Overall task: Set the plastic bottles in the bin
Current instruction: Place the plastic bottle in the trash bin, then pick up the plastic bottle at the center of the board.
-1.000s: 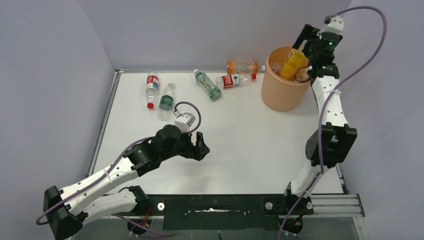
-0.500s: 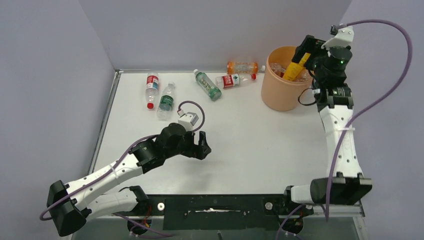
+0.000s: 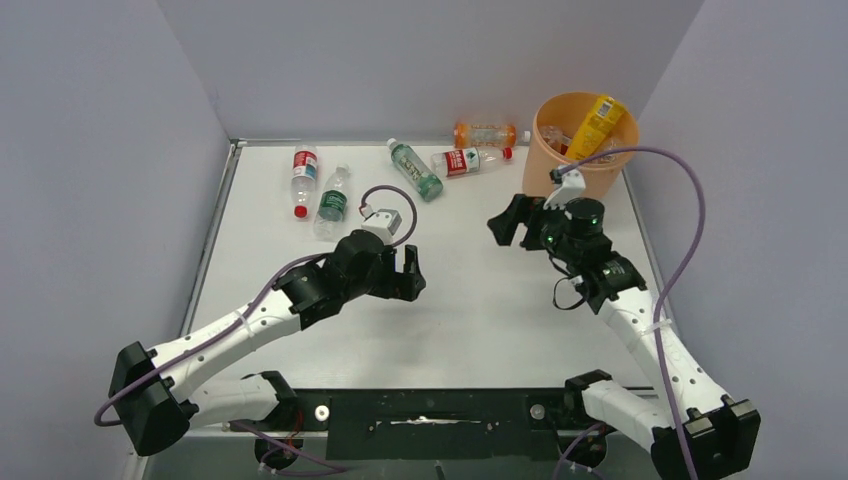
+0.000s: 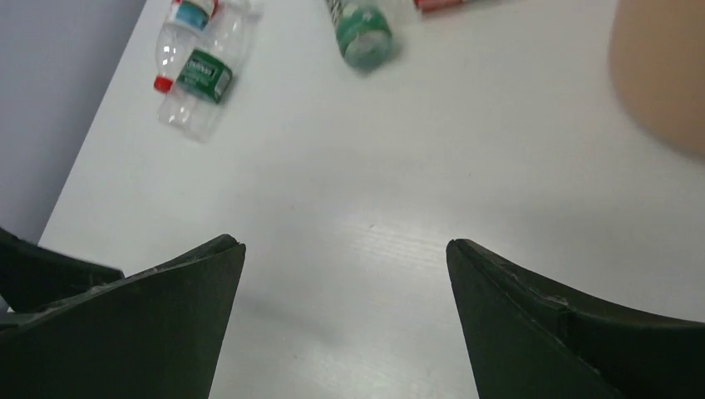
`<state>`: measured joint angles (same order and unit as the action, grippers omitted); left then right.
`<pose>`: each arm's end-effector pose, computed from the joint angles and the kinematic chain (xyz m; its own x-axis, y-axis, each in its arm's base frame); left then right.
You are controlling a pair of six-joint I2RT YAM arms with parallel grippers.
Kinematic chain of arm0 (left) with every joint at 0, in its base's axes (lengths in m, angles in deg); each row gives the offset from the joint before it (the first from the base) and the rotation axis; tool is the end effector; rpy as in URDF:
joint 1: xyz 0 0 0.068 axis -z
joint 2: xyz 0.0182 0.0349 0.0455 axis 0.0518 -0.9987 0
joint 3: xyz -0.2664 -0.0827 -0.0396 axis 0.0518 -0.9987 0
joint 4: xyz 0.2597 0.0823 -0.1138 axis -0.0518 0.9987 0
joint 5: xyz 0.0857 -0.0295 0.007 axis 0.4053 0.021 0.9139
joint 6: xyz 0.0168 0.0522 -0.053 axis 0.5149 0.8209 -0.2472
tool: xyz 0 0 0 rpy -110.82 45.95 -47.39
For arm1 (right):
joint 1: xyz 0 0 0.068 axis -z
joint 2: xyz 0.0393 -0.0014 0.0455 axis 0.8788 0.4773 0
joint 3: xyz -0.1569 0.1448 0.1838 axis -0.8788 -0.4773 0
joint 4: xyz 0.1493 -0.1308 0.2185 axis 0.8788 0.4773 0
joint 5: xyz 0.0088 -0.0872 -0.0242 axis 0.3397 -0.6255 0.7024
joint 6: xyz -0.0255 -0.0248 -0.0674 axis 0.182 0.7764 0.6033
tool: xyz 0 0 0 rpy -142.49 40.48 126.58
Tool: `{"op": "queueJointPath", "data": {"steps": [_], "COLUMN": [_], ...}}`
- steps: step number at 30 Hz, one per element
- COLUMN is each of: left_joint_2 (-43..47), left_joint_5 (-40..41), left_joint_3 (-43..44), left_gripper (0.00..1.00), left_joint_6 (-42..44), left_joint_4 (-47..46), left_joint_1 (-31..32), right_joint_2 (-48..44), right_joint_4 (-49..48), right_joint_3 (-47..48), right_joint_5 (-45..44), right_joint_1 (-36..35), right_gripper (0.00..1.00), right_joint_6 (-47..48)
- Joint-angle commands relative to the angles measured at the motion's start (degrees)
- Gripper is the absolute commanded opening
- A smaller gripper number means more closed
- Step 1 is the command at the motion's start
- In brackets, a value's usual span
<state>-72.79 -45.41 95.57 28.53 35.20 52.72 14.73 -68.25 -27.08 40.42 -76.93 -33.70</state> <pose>0.2002 -0.2242 0.2753 -0.6989 -0.0107 -0.7151 0.3731 0.8476 -0.3774 0.2733 0.0852 0.3367 -0.4567 0.3312 -0.8257 -0.2153 0.8594 0.4638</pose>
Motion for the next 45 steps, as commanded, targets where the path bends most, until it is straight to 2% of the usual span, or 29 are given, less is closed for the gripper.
{"op": "queueJointPath", "data": {"steps": [1,10,17,22,27,35,45], "left_joint_2": [-1.7,-6.3,-11.3,-17.0,-24.2,-31.9,-35.9], "left_joint_5": [3.8,9.9,11.2,17.7,22.5,18.1,16.8], "left_joint_3": [4.8,7.1,10.1,16.0,24.4,30.7,32.7], "left_gripper": [0.86,0.86,0.86,0.86,0.86,0.86,0.86], "left_joint_6": [-2.0,-6.9,-9.1,-6.1,0.4,6.5,11.2], "left_joint_4": [0.0,2.7,3.7,7.4,10.1,8.6,7.5], "left_joint_1": [-0.4,-1.8,-8.0,-11.2,-16.0,-25.4,-30.3], "right_joint_2": [-3.2,-6.8,-9.9,-12.1,-13.8,-14.5,-10.6], "right_joint_4": [-7.3,-10.3,-9.2,-6.9,-6.7,-6.3,-5.9], "right_joint_3": [-5.4,-15.3,-19.4,-19.6,-20.5,-22.7,-23.0], "right_joint_5": [0.9,5.7,9.5,10.1,11.3,12.4,9.7], "right_joint_1": [-5.5,-10.3,-10.9,-10.8,-11.0,-11.3,-11.4], "right_gripper": [0.98,0.98,0.98,0.98,0.98,0.98,0.98], "right_joint_6": [-3.9,-4.9,-4.2,-3.0,-3.3,-3.6,-3.8]}}
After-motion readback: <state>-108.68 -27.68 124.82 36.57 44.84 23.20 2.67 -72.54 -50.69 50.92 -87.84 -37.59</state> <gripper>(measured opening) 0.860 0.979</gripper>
